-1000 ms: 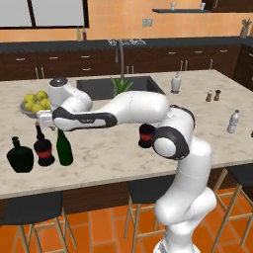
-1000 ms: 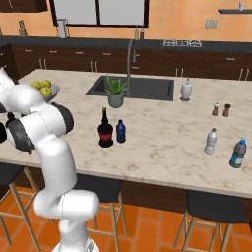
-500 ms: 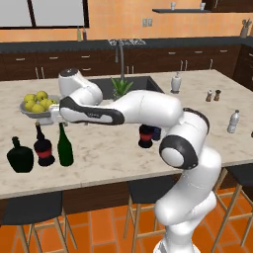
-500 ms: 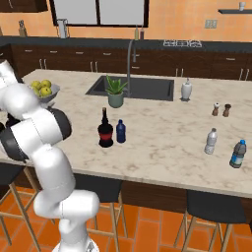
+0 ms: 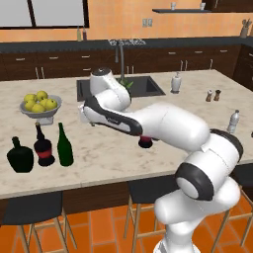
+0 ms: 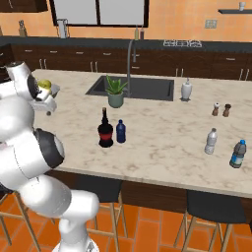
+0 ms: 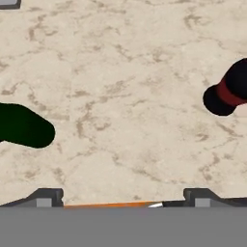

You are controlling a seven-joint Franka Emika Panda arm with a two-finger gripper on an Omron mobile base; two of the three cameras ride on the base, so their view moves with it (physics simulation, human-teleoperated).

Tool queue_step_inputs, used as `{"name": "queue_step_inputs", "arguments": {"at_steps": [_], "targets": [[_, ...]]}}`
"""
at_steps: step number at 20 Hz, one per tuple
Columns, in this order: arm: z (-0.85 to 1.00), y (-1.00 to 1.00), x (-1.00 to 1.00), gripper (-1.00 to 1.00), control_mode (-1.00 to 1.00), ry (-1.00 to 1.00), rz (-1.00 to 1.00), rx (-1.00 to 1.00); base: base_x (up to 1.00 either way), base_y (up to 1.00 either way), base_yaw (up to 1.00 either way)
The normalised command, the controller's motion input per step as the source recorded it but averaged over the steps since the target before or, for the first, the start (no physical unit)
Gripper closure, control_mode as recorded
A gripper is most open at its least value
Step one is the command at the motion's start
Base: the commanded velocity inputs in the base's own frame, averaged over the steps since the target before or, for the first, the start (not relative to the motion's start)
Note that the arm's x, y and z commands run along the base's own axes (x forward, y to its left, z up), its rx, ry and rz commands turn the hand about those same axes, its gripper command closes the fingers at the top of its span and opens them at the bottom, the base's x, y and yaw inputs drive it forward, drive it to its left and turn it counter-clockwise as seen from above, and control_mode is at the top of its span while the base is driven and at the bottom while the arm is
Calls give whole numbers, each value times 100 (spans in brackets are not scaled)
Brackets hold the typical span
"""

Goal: Move the plastic bottles in the middle to the plastics group, and the glass bottles in the middle to the glass group.

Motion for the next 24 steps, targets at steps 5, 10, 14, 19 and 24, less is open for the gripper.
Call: {"name": "queue_step_inputs", "arguments": {"at_steps": [5,10,14,19,24], "targets": [[0,-91,-3,-100,-100,2,0,0,0,0,0],[0,-93,-2,-100,-100,-1,0,0,0,0,0],[1,-88,0,-100,-100,0,0,0,0,0,0],[4,-75,5,-100,-100,0,0,0,0,0,0],[2,-49,38,-100,-100,0,-3,-2,0,0,0]]}}
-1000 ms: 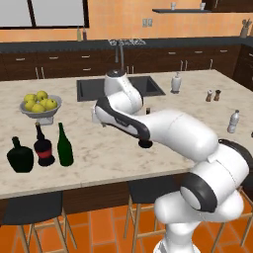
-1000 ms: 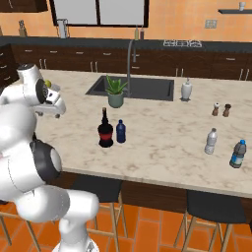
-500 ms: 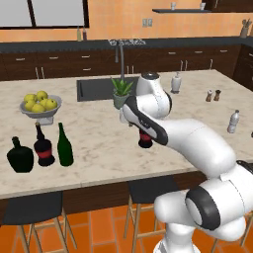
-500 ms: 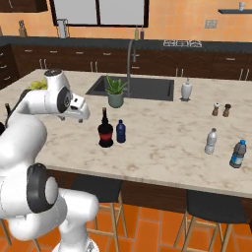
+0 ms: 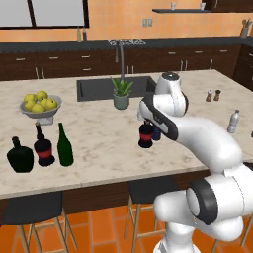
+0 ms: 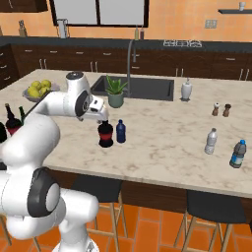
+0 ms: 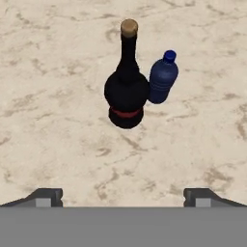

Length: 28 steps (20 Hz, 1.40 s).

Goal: Move the plastic bottles in the middle to the plastics group, and the glass bottles in the middle to the glass group.

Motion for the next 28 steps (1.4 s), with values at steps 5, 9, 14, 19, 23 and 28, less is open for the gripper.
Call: {"name": "queue_step_inputs", "arguments": {"at_steps": [5,9,14,19,23,28], "targets": [[1,-28,50,-100,-100,-6,0,0,0,0,0],[0,-19,45,-100,-100,-8,0,0,0,0,0],[-18,2,36,-100,-100,-12,0,3,0,0,0],[-19,0,41,-100,-100,-2,-2,6,0,0,0],[-12,6,28,-100,-100,1,-1,5,0,0,0],[-9,6,26,-100,-100,7,0,2,0,0,0]]}}
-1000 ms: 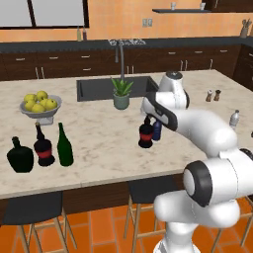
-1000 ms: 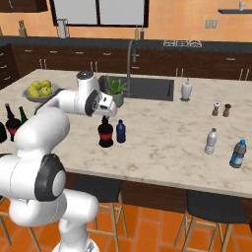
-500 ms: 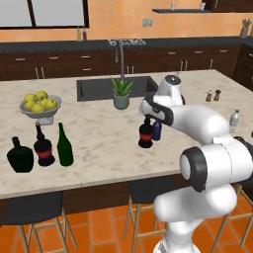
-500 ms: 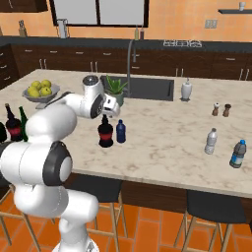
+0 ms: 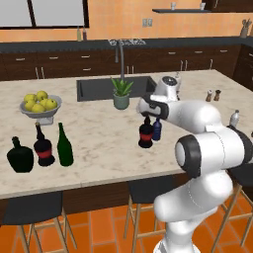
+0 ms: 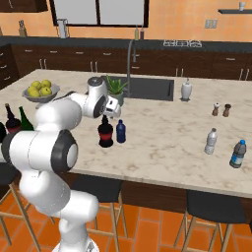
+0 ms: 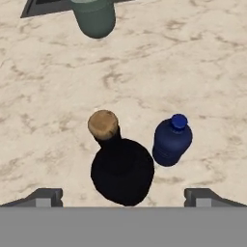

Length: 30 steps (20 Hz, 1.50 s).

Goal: Move the plastic bottles in the middle to the plastics group, and the glass bottles in the middle to the glass group.

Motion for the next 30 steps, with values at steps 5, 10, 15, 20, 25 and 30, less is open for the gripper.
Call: {"name": "queue_step_inputs", "arguments": {"at_steps": [5,10,15,20,25,30], "targets": [[-20,2,35,-100,-100,0,0,0,0,0,0],[-26,7,11,-100,-100,0,0,0,0,0,0],[-20,7,20,-100,-100,0,0,0,0,0,0],[-10,1,22,-100,-100,0,0,0,0,0,0],[-8,0,4,-100,-100,-3,0,0,0,0,0],[0,0,-4,-100,-100,-16,0,0,0,0,0]]}}
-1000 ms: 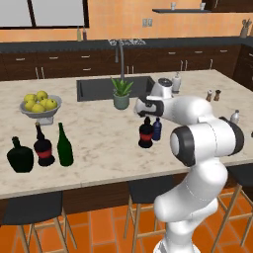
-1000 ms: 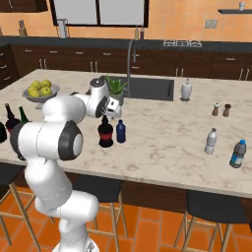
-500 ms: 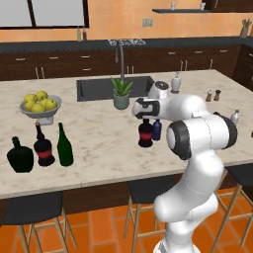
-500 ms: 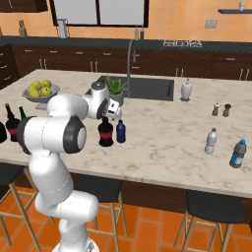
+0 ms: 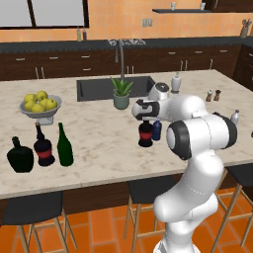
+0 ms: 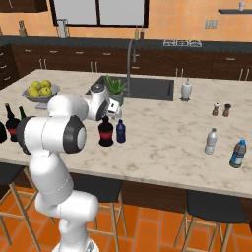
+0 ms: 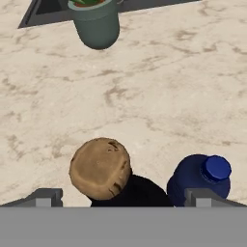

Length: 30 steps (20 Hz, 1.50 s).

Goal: Move the plastic bottles in the middle to the plastics group, and the glass bottles in the middle to the glass group.

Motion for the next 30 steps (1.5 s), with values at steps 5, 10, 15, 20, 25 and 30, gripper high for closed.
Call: {"name": "queue_step_inputs", "arguments": {"at_steps": [5,10,15,20,25,30], "targets": [[-2,0,1,-100,-100,-17,1,0,0,0,0],[-8,0,5,-100,-100,-19,1,-2,0,0,0],[-1,0,2,-100,-100,-13,9,0,0,0,0],[0,-13,6,100,-100,0,3,0,0,0,0],[6,-32,-4,100,-100,-3,4,0,0,0,0],[44,-2,-25,100,-100,-1,2,1,0,0,0]]}}
